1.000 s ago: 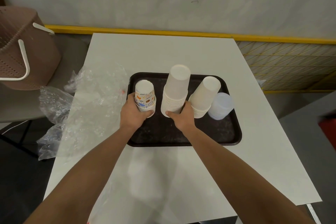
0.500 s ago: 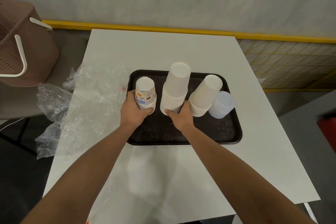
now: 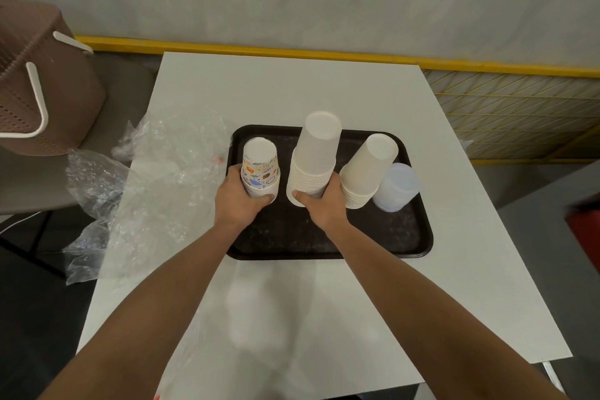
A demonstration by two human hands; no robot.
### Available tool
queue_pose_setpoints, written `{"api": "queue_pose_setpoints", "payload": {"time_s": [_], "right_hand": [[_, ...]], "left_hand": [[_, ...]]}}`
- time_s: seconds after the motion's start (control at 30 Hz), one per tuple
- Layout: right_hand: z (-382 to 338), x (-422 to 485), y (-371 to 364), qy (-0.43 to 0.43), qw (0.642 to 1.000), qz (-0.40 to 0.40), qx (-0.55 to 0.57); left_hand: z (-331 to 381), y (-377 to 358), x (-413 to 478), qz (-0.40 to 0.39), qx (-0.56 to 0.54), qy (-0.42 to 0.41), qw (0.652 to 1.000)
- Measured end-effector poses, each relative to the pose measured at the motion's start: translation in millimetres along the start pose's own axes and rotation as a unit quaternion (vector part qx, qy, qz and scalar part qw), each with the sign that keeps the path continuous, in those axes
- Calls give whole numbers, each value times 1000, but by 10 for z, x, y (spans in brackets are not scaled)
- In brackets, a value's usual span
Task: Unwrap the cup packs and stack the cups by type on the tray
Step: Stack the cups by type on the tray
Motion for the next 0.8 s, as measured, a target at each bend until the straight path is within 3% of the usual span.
{"api": "queue_pose_setpoints", "payload": {"time_s": [0.8], "right_hand": [[35,-40,-14,-36,999,-17,-1]], "left_hand": [[-15,46,-16,14,-1,-10,1000]]}}
Point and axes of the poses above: each hand's wrist, its own x-axis towards the middle knuckle, its own y-axis out of the back of the hand, z = x × y, the point moved 5 cm from there along x, towards the middle knuckle, and after that the axes turned 4 degrees about -x, right-handed, at the moved point
